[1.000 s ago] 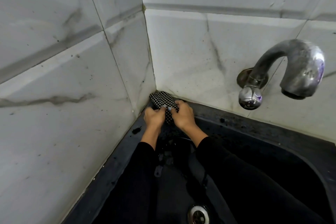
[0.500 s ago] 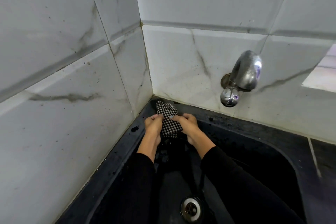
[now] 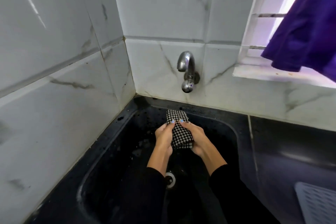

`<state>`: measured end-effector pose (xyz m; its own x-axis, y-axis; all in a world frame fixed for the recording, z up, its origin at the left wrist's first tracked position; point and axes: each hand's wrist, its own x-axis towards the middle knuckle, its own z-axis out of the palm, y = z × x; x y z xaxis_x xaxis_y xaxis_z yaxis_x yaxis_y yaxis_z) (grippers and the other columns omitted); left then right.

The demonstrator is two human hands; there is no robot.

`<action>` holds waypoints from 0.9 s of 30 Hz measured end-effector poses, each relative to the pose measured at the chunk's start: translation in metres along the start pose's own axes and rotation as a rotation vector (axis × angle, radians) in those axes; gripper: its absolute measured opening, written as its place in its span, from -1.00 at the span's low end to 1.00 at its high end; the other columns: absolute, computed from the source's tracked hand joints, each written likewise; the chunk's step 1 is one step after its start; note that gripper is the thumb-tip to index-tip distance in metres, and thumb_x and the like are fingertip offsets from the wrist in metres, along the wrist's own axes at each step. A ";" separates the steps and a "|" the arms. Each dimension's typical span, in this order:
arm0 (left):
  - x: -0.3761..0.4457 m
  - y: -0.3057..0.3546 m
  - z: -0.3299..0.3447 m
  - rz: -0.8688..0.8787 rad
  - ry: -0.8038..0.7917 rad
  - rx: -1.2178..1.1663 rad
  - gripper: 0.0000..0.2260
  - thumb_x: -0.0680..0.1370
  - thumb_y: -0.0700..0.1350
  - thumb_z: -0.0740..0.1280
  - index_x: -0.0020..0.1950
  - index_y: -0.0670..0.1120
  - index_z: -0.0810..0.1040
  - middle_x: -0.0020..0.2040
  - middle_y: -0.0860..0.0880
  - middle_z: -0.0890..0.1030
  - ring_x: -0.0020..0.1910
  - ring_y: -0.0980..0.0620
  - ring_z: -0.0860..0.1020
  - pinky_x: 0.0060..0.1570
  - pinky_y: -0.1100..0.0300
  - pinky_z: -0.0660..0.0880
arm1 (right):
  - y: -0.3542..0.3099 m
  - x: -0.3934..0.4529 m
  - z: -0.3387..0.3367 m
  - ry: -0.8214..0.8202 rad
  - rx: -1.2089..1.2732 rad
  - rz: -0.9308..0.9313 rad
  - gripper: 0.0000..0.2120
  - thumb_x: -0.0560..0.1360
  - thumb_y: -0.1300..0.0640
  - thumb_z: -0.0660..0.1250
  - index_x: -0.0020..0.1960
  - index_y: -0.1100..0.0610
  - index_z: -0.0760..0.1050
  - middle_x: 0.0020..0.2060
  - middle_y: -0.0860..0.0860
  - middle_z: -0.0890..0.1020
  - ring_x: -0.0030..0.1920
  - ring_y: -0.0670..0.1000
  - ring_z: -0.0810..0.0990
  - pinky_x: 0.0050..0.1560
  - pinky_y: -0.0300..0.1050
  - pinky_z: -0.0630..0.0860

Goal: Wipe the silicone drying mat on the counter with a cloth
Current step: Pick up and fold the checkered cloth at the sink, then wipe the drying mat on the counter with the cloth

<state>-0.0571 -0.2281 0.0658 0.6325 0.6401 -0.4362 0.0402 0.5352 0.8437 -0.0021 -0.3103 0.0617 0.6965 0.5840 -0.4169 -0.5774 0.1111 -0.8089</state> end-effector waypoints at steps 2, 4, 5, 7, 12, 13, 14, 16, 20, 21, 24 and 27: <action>-0.027 -0.016 0.019 -0.004 -0.047 -0.014 -0.86 0.57 -0.18 0.25 0.07 -0.20 0.54 -0.14 -0.11 0.60 -0.17 -0.03 0.58 -0.14 0.10 0.55 | 0.001 -0.027 -0.021 0.011 0.119 -0.017 -0.73 0.48 0.15 0.34 0.13 0.28 0.52 -0.03 0.18 0.63 -0.07 0.12 0.62 -0.07 0.02 0.58; -0.051 -0.034 0.038 0.001 -0.079 0.005 -0.86 0.58 -0.19 0.24 0.05 -0.19 0.55 -0.12 -0.11 0.61 -0.16 -0.02 0.58 -0.17 0.13 0.54 | 0.001 -0.051 -0.045 0.014 0.221 -0.036 -0.69 0.50 0.14 0.31 0.18 0.28 0.49 0.02 0.20 0.61 -0.03 0.14 0.61 -0.03 0.04 0.56; -0.058 -0.044 0.046 0.004 -0.089 0.017 -0.86 0.57 -0.18 0.25 0.05 -0.19 0.55 -0.09 -0.12 0.62 -0.14 -0.02 0.59 -0.15 0.12 0.55 | 0.001 -0.061 -0.055 0.008 0.266 -0.042 -0.70 0.52 0.13 0.29 0.18 0.27 0.49 0.03 0.20 0.60 -0.01 0.14 0.60 -0.01 0.04 0.55; -0.076 -0.067 0.062 0.007 -0.104 0.046 -0.84 0.54 -0.17 0.30 0.08 -0.20 0.55 0.00 -0.15 0.63 -0.06 -0.05 0.60 -0.06 0.09 0.56 | -0.002 -0.085 -0.081 0.023 0.330 -0.066 -0.71 0.55 0.13 0.24 0.19 0.27 0.48 0.07 0.21 0.59 0.02 0.15 0.59 0.02 0.04 0.54; -0.124 -0.124 0.101 0.021 -0.094 0.141 -0.76 0.43 -0.13 0.45 0.04 -0.20 0.59 -0.04 -0.14 0.65 -0.02 -0.07 0.62 0.06 0.02 0.56 | -0.007 -0.142 -0.149 0.195 0.352 -0.110 -0.72 0.56 0.12 0.23 0.17 0.29 0.48 0.02 0.22 0.61 -0.03 0.16 0.62 -0.13 0.03 0.56; -0.135 -0.135 0.107 0.027 -0.110 0.182 -0.78 0.42 -0.12 0.46 0.00 -0.19 0.60 -0.06 -0.13 0.66 -0.03 -0.06 0.63 0.05 0.02 0.57 | -0.006 -0.152 -0.163 0.228 0.358 -0.121 -0.74 0.57 0.12 0.22 0.15 0.28 0.48 -0.02 0.21 0.61 -0.07 0.15 0.62 -0.15 0.02 0.56; -0.148 -0.146 0.112 0.037 -0.127 0.228 -0.80 0.40 -0.11 0.48 -0.04 -0.16 0.60 -0.09 -0.11 0.66 -0.06 -0.04 0.63 0.04 0.04 0.57 | -0.006 -0.166 -0.177 0.264 0.348 -0.130 -0.76 0.57 0.13 0.21 0.12 0.28 0.48 -0.05 0.21 0.61 -0.10 0.14 0.62 -0.15 0.02 0.56; -0.166 -0.165 0.119 0.083 -0.150 0.338 -0.81 0.39 -0.09 0.49 -0.09 -0.13 0.59 -0.16 -0.04 0.65 -0.10 0.00 0.62 0.02 0.10 0.56 | -0.005 -0.189 -0.203 0.331 0.320 -0.131 -0.77 0.58 0.15 0.19 0.13 0.27 0.47 -0.08 0.20 0.61 -0.13 0.13 0.60 -0.11 0.04 0.56; -0.196 -0.200 0.117 0.358 -0.189 0.744 -0.87 0.49 -0.13 0.36 0.01 -0.13 0.58 -0.09 -0.04 0.63 -0.01 -0.04 0.59 0.07 0.12 0.50 | -0.008 -0.234 -0.254 0.484 0.179 -0.119 -0.83 0.57 0.18 0.20 0.08 0.26 0.47 -0.13 0.17 0.60 -0.17 0.12 0.59 -0.14 0.01 0.58; -0.199 -0.208 0.113 0.444 -0.198 0.847 -0.85 0.52 -0.13 0.32 0.05 -0.12 0.58 0.00 -0.07 0.63 0.05 -0.06 0.57 0.12 0.07 0.47 | -0.010 -0.243 -0.265 0.542 0.123 -0.129 -0.87 0.56 0.18 0.22 0.02 0.23 0.49 -0.17 0.14 0.60 -0.17 0.11 0.59 -0.14 -0.02 0.57; -0.202 -0.232 0.103 0.628 -0.256 1.139 -0.71 0.58 -0.14 0.19 0.28 -0.13 0.47 0.31 -0.12 0.48 0.36 -0.10 0.37 0.38 0.03 0.23 | -0.015 -0.260 -0.293 0.785 -0.273 -0.221 -0.83 0.51 0.11 0.29 -0.06 0.21 0.57 -0.17 0.16 0.65 -0.11 0.15 0.62 -0.01 0.07 0.55; -0.202 -0.246 0.100 0.745 -0.362 1.434 -0.61 0.63 -0.08 0.05 0.46 -0.10 0.24 0.51 -0.08 0.17 0.51 -0.03 0.04 0.46 0.07 -0.12 | -0.007 -0.273 -0.291 0.928 -0.810 -0.290 -0.76 0.51 0.05 0.25 0.09 0.14 0.57 -0.05 0.20 0.65 0.02 0.22 0.59 -0.01 -0.01 0.49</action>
<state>-0.1176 -0.5442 -0.0220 0.9660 0.2433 0.0874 0.1702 -0.8528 0.4938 -0.0643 -0.7046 0.0611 0.9791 -0.1974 -0.0500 -0.1568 -0.5744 -0.8034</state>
